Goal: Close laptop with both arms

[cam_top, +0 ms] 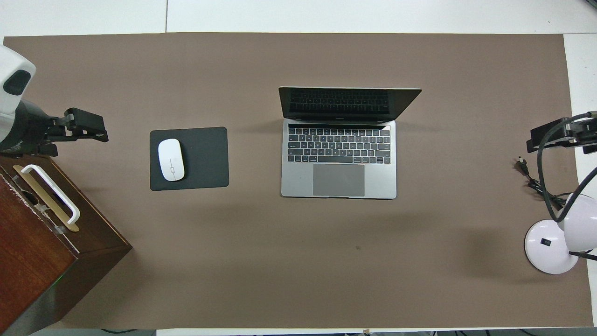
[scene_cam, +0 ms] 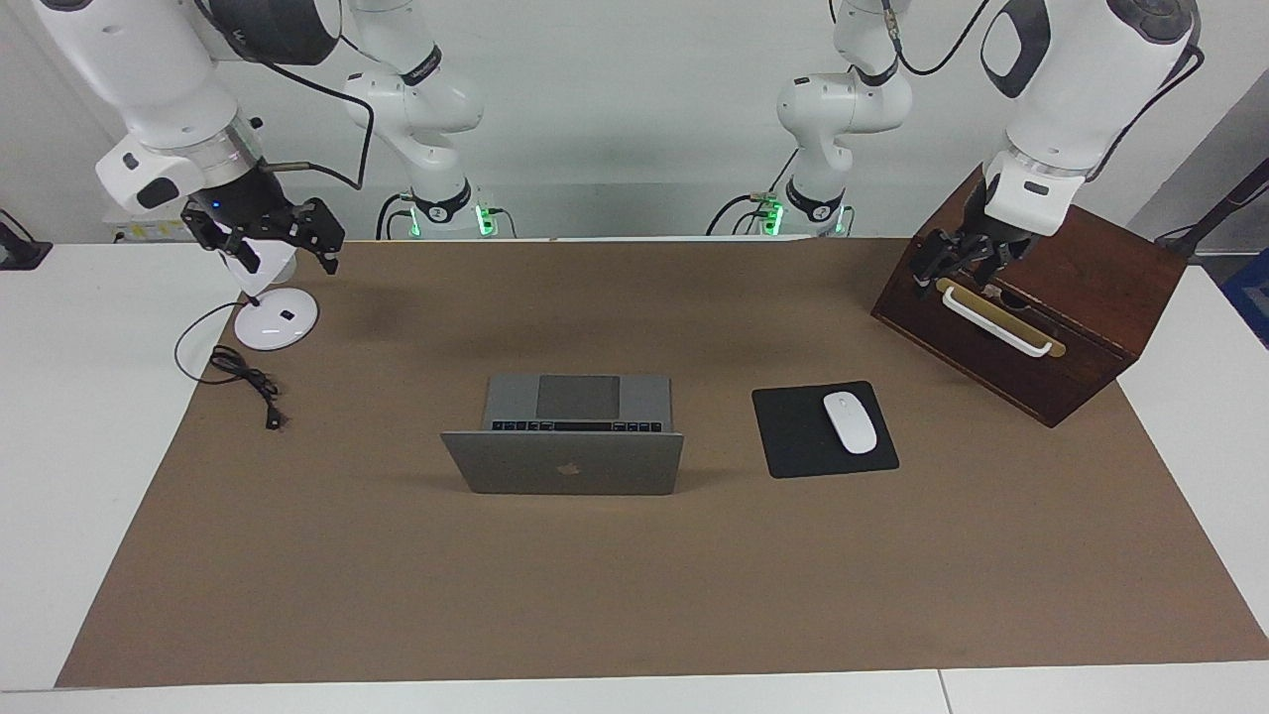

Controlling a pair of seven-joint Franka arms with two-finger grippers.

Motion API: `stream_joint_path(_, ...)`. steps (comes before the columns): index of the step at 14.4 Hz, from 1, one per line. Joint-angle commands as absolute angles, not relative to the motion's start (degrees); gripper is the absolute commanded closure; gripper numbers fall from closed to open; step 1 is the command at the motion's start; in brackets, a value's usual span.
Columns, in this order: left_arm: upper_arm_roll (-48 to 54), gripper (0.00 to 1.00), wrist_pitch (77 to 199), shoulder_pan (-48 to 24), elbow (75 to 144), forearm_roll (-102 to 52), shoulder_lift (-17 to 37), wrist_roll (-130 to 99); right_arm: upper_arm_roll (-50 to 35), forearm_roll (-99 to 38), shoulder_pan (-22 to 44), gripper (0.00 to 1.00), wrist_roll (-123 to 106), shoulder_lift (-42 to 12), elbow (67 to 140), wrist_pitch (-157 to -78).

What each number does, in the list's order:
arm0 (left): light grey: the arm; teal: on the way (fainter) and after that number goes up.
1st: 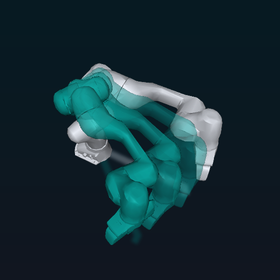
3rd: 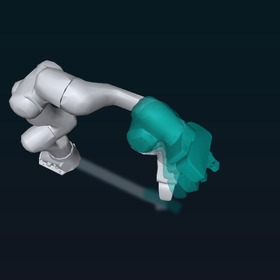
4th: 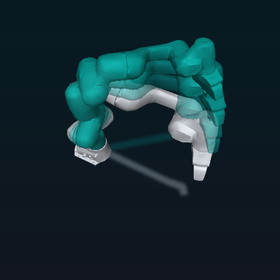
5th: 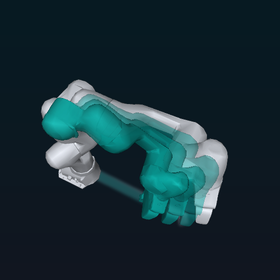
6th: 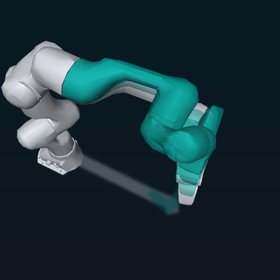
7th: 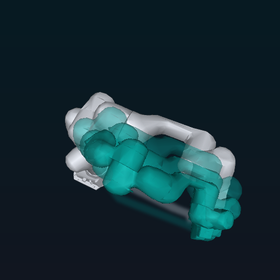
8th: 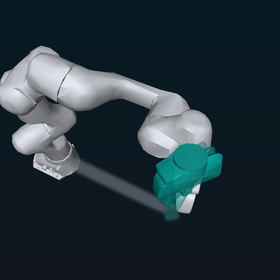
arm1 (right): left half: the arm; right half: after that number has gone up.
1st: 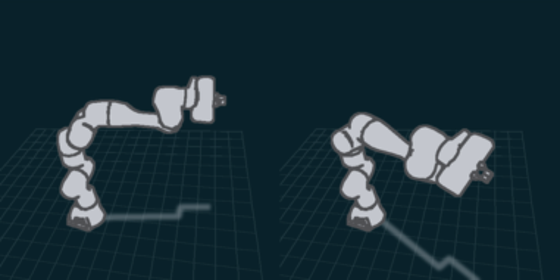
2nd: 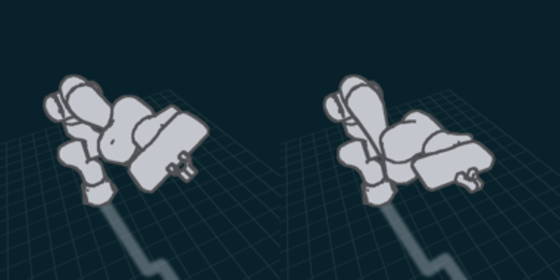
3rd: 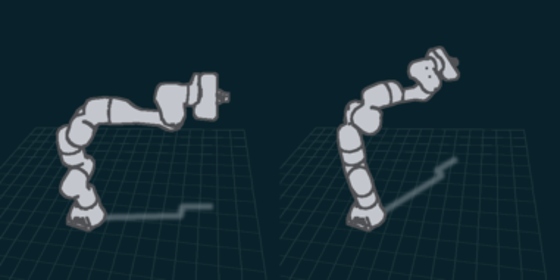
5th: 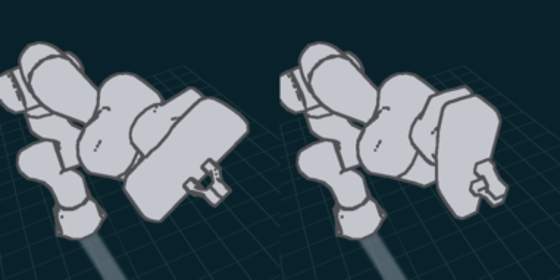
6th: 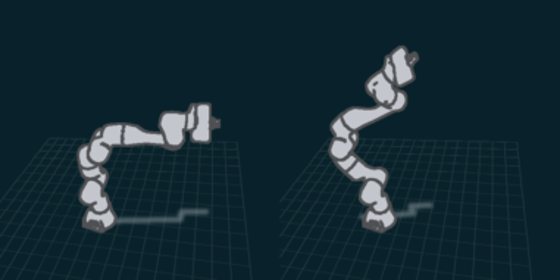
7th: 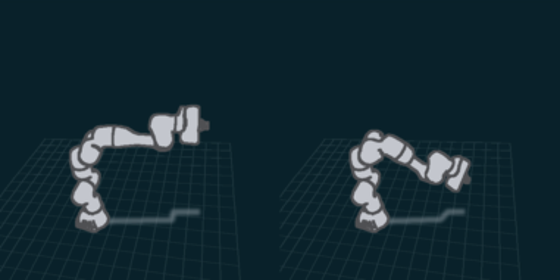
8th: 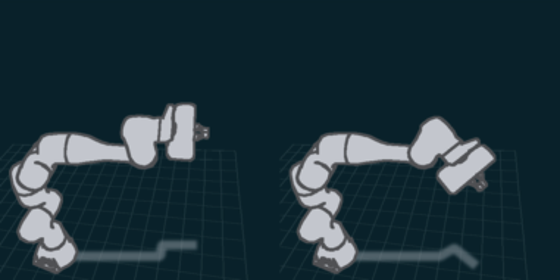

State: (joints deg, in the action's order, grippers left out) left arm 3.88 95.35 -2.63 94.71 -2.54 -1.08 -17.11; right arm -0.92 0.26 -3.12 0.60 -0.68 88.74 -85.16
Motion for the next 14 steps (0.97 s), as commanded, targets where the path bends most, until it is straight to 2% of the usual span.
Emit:
stream_joint_path(1,3.6,0.0,97.99,-3.34,94.92,-2.11,-1.67,-16.79,-1.23,-0.44,-3.6,0.0,0.62,0.44,90.18,-85.52)
stream_joint_path(5,3.87,0.0,100.63,-3.34,97.29,-2.11,-2.63,-16.96,-1.23,-0.53,-3.6,0.0,0.7,0.44,90.44,-85.52)
stream_joint_path(11,4.13,0.0,110.55,-5.79,109.58,-2.11,-7.73,-17.14,-1.14,-1.58,-4.04,0.0,0.44,0.53,90.53,-86.04)
stream_joint_path(14,4.22,0.0,110.65,-7.19,110.92,-2.11,-8.52,-17.31,-1.14,-1.58,-4.04,0.0,0.44,0.53,90.53,-86.22)
